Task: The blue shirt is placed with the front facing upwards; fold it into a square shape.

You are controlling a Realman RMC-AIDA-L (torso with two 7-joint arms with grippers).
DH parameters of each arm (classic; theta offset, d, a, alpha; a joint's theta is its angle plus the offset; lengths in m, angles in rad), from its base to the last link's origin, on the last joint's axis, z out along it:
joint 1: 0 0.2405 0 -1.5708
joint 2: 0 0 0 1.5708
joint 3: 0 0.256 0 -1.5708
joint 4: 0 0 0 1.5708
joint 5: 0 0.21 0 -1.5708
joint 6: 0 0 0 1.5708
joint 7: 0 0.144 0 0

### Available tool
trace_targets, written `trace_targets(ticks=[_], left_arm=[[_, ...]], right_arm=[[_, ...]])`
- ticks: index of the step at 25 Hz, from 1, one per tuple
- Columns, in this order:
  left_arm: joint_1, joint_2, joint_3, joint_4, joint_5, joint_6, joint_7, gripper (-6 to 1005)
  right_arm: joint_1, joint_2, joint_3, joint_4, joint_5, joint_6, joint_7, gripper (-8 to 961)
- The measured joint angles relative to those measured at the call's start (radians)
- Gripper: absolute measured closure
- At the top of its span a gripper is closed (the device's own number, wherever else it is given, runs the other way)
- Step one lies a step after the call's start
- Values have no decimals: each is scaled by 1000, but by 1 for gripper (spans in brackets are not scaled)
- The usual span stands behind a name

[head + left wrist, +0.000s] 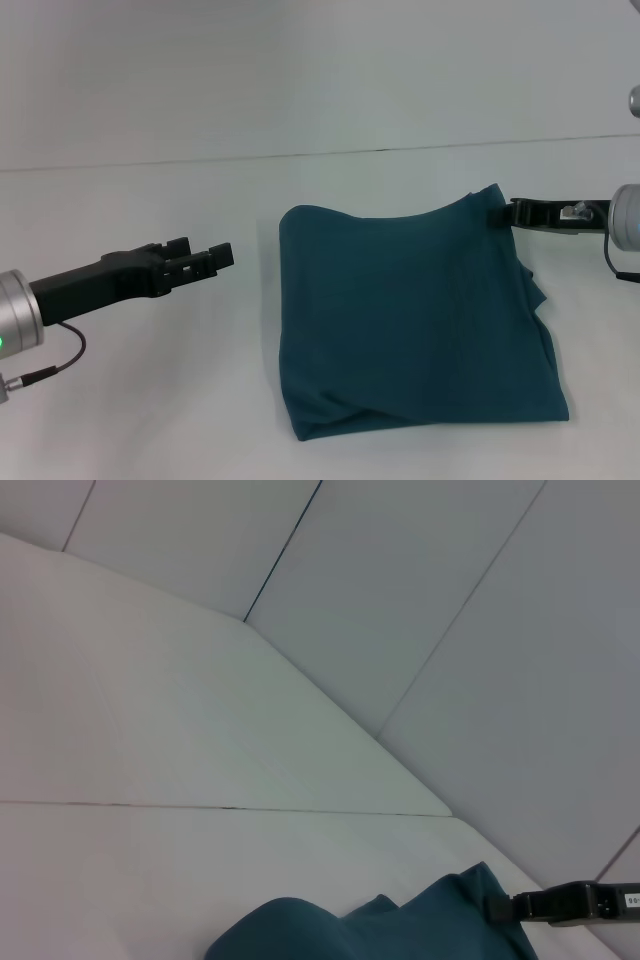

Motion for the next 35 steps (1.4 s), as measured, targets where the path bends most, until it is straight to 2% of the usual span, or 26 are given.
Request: trace_targets(ticks=[6, 11, 17, 21, 27, 33, 35], left_arm=[[-3, 0, 0, 0, 0, -1, -1, 130], [-4, 1, 0, 0, 1, -4, 0, 134], [-4, 2, 1, 0, 4, -11, -7, 139], [-12, 2, 12, -8, 8, -11, -9, 143], [-50, 4, 46, -36, 64, -34, -58, 148], [-99, 1, 189, -65, 148, -164, -172, 153], [-112, 1, 212, -76, 151, -182, -178, 155]], right_arm=[[-11, 17, 2, 3, 3, 37, -28, 814], [-50, 31, 12, -19, 66, 97, -58, 782], [-91, 19, 13, -34, 209, 54, -154, 582], [-96, 17, 5, -47, 213, 9, -176, 377], [-94, -4, 2, -49, 210, -42, -169, 124], [-91, -14, 4, -50, 210, -62, -161, 124], [-90, -16, 3, -50, 210, -64, -160, 124]])
